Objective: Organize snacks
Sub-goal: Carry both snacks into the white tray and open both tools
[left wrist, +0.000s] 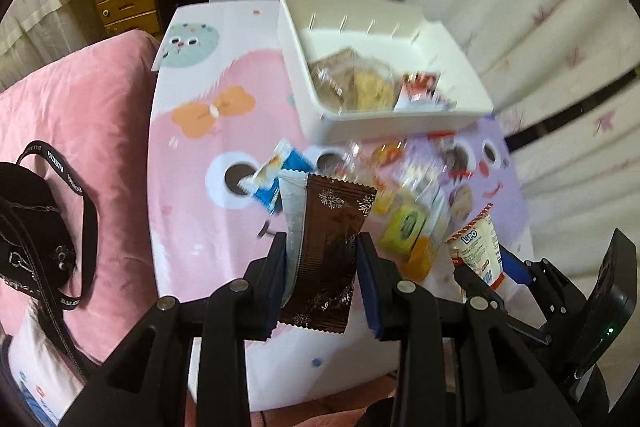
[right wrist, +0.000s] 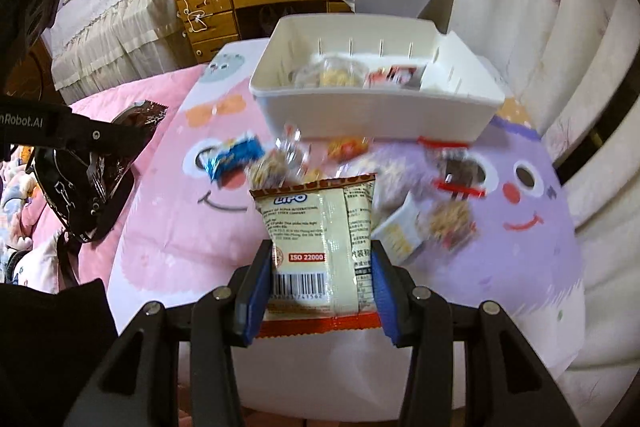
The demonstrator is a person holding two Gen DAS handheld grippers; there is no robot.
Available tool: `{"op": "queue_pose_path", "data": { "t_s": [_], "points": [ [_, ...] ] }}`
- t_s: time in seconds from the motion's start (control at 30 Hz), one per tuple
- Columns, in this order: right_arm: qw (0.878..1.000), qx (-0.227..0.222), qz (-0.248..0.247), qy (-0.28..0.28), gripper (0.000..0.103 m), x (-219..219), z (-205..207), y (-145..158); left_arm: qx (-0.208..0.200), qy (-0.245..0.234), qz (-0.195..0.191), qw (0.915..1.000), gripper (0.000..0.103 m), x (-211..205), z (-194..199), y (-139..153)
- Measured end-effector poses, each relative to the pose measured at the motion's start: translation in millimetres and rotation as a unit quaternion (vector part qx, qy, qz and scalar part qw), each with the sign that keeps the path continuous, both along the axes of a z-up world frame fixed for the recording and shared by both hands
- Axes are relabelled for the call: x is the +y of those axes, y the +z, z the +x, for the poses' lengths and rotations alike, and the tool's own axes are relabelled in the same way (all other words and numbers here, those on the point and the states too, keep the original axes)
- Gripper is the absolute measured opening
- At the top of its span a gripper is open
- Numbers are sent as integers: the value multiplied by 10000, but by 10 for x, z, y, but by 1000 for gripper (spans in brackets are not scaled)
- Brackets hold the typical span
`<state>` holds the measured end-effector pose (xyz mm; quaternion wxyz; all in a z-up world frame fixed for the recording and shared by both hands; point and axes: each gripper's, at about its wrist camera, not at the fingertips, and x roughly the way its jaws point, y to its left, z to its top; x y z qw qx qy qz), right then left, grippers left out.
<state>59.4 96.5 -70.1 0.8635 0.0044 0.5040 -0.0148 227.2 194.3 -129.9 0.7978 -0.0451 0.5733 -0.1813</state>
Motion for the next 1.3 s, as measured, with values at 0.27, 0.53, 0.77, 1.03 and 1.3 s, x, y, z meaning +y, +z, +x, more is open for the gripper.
{"op": "queue_pose_path", "data": {
  "t_s": [0.27, 0.53, 0.77, 1.03, 1.3],
  "points": [
    [9993, -150, 62, 333, 46, -415, 393, 378, -343, 319, -84, 9989, 32, -299, 286, 294],
    [9978, -232, 67, 612, 46, -862, 807, 531, -547, 575, -13, 9968, 32, -640, 635, 397],
    [9955, -426, -22, 845, 47, -1229, 1160, 584, -543, 857, -11, 9948, 32, -859, 941, 327],
    [9924, -580, -80, 1081, 47, -1536, 1566, 582, -574, 1145, 31, 9918, 32, -1021, 1137, 295],
    [9932, -512, 132, 1040, 47, -1746, 1723, 490, -662, 1114, 26, 9916, 48, -1154, 1196, 330]
  ]
}}
